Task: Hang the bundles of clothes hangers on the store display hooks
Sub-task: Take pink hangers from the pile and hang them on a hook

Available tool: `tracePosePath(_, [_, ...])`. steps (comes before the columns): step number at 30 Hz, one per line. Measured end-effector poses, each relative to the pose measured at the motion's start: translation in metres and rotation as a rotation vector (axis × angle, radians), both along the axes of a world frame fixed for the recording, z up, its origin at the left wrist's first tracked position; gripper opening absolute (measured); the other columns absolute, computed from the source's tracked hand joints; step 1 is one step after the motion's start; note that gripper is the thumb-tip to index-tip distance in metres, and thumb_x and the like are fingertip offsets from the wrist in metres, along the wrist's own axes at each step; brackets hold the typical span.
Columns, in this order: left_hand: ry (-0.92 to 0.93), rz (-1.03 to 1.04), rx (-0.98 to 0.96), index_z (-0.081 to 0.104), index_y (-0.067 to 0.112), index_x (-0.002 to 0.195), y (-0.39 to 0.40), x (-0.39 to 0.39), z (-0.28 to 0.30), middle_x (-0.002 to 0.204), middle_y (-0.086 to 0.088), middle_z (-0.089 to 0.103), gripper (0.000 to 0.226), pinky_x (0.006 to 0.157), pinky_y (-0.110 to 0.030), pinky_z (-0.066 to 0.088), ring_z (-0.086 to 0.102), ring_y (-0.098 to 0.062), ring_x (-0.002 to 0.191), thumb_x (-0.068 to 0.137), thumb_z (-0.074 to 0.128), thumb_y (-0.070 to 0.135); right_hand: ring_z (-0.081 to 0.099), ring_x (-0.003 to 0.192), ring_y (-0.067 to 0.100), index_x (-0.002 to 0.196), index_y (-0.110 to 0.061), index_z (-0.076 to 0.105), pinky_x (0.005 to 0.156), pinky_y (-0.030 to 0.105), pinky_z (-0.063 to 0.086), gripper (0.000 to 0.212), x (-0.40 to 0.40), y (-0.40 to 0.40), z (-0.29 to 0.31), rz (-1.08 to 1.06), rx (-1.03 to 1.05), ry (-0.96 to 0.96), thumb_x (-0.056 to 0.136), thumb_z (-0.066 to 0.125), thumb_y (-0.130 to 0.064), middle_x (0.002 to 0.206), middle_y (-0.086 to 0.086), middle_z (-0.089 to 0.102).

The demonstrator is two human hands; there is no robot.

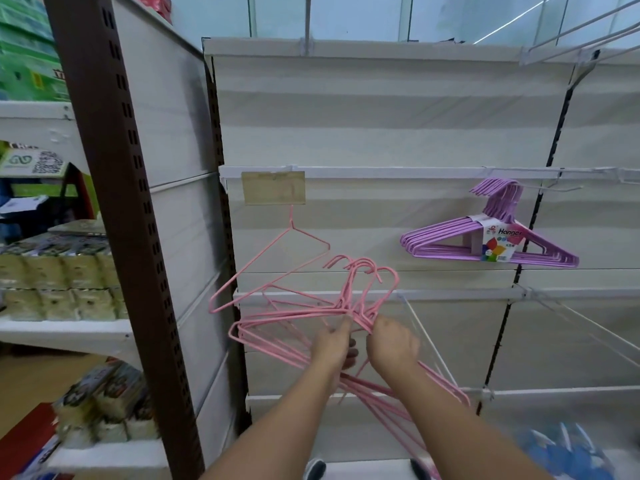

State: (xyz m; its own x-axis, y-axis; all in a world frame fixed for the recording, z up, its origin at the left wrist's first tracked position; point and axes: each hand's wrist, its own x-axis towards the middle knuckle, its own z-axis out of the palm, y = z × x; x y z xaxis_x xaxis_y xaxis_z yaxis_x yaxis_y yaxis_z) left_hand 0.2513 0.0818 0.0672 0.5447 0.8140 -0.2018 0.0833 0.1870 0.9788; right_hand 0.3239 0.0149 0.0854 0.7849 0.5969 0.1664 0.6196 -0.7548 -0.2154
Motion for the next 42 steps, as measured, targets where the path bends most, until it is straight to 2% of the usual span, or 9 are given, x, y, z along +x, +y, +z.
tracePosePath(4, [-0.151,-0.098,-0.408,0.064,0.006,0.104,-0.005,0.009,-0.003,0.106,-0.011,0.065,0.076,0.076,-0.032,0.052,0.061,-0.024,0.097,0.064,0.064,0.071,0.059,0.113,0.026,0.124,-0.015,0.051,0.089,0.032,0.046,0.030,-0.013,-0.006,-0.019,0.053,-0.013,-0.003,0.098,0.036,-0.013,0.121,0.007,0.061])
tracePosePath(9, [-0.430,-0.064,-0.825,0.060,0.003,0.089,0.007,-0.002,0.008,0.064,-0.014,0.063,0.075,0.064,-0.039,0.048,0.057,-0.026,0.069,0.071,0.055,0.076,0.058,0.112,0.029,0.122,-0.017,0.049,0.087,0.035,0.044,0.028,-0.032,-0.006,-0.033,0.125,0.093,0.051,0.096,0.042,-0.016,0.123,0.008,0.053])
tracePosePath(16, [-0.464,0.059,-0.785,0.051,0.009,0.070,0.020,-0.011,-0.010,0.068,-0.017,0.054,0.031,0.070,-0.039,0.048,0.054,-0.030,0.067,0.090,0.045,0.033,0.061,0.105,0.024,0.103,-0.026,0.061,0.088,0.032,0.050,0.030,-0.036,-0.015,-0.040,0.450,0.354,0.576,0.073,0.059,-0.020,0.108,0.004,0.066])
tracePosePath(19, [-0.391,0.000,-0.794,0.064,-0.001,0.073,0.026,-0.021,-0.023,0.069,-0.020,0.062,0.035,0.062,-0.036,0.053,0.063,-0.031,0.059,0.085,0.046,0.027,0.061,0.092,0.012,0.103,-0.023,0.062,0.085,0.024,0.049,0.016,-0.037,-0.023,-0.040,0.531,0.487,1.061,0.089,0.056,-0.024,0.103,0.001,0.066])
tracePosePath(21, [-0.347,-0.038,-0.777,0.068,-0.003,0.073,0.025,-0.028,-0.027,0.067,-0.019,0.066,0.043,0.059,-0.034,0.054,0.064,-0.029,0.052,0.088,0.044,0.030,0.058,0.081,0.013,0.099,-0.016,0.065,0.078,0.025,0.048,0.023,-0.030,-0.025,-0.044,0.496,0.503,1.190,0.098,0.042,-0.019,0.093,0.003,0.064])
tracePosePath(25, [-0.279,-0.071,-0.732,0.066,-0.003,0.072,0.023,-0.033,-0.041,0.061,-0.018,0.067,0.042,0.042,-0.031,0.054,0.064,-0.028,0.045,0.092,0.040,0.022,0.056,0.070,0.012,0.091,-0.011,0.067,0.064,0.022,0.043,0.033,-0.017,-0.029,-0.048,0.389,0.479,1.224,0.095,0.035,-0.012,0.083,0.003,0.066])
tracePosePath(29, [-0.268,-0.116,-0.724,0.058,0.001,0.062,0.021,-0.031,-0.052,0.058,-0.017,0.065,0.038,0.038,-0.025,0.050,0.062,-0.027,0.042,0.093,0.044,0.019,0.048,0.057,0.017,0.064,-0.014,0.058,0.057,0.027,0.036,0.026,-0.010,-0.005,-0.054,0.115,0.647,0.947,0.087,0.049,-0.021,0.060,0.005,0.057])
tracePosePath(37, [-0.255,-0.296,-0.643,0.073,0.000,0.088,0.010,-0.028,-0.050,0.091,-0.016,0.065,0.032,0.072,-0.034,0.045,0.061,-0.028,0.080,0.062,0.071,0.018,0.057,0.059,0.025,0.075,0.002,0.067,0.057,0.033,0.049,0.018,0.004,0.020,-0.034,0.139,0.544,1.270,0.089,0.061,-0.009,0.070,0.019,0.059])
tracePosePath(42, [-0.156,-0.341,-0.588,0.074,0.001,0.084,0.010,-0.030,-0.049,0.087,-0.015,0.069,0.026,0.063,-0.030,0.048,0.064,-0.024,0.071,0.079,0.054,0.017,0.051,0.059,0.021,0.077,0.003,0.062,0.054,0.027,0.044,0.021,0.004,0.020,-0.029,0.145,0.405,1.205,0.092,0.048,0.006,0.066,0.015,0.053])
